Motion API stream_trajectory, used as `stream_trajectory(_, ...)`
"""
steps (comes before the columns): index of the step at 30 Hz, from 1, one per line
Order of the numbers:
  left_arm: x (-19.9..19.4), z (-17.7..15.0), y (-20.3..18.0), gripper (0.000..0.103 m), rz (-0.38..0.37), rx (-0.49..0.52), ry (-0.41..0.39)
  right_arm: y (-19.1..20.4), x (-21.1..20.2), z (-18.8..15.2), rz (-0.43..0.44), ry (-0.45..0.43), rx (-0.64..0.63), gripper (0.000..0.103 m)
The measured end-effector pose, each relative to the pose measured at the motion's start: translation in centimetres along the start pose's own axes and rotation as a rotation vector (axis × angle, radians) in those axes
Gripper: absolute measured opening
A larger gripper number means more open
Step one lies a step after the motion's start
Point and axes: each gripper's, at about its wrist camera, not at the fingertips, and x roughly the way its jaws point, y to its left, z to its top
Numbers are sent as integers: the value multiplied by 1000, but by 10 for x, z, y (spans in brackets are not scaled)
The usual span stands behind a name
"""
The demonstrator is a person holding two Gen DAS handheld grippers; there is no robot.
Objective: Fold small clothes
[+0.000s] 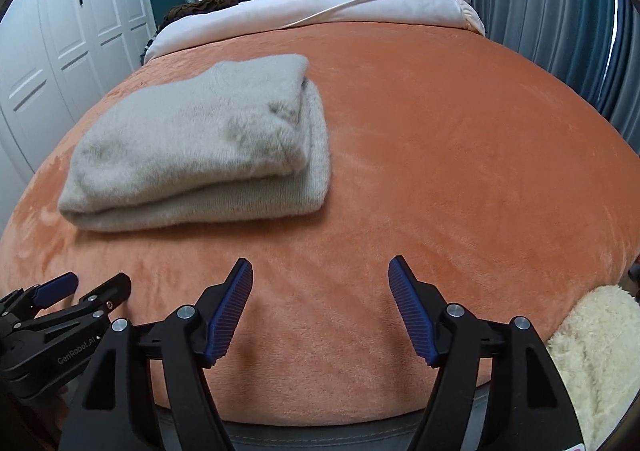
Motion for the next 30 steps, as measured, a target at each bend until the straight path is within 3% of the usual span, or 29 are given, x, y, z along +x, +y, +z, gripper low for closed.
stream_trajectory(3,5,-5,-3,90,31,19,-50,1,17,-7,6,29,10,74)
stream_trajectory(6,8,-8,-3,98,51,6,-89,2,23,-13,10,-6,1,84)
stream_trajectory(8,10,-11,-2,98,49,-1,-111,8,26,-13,20,10,-20,92)
stream_trajectory(30,11,-9,-4,98,67,-9,-106,13,29,-17,19,17,-28,96)
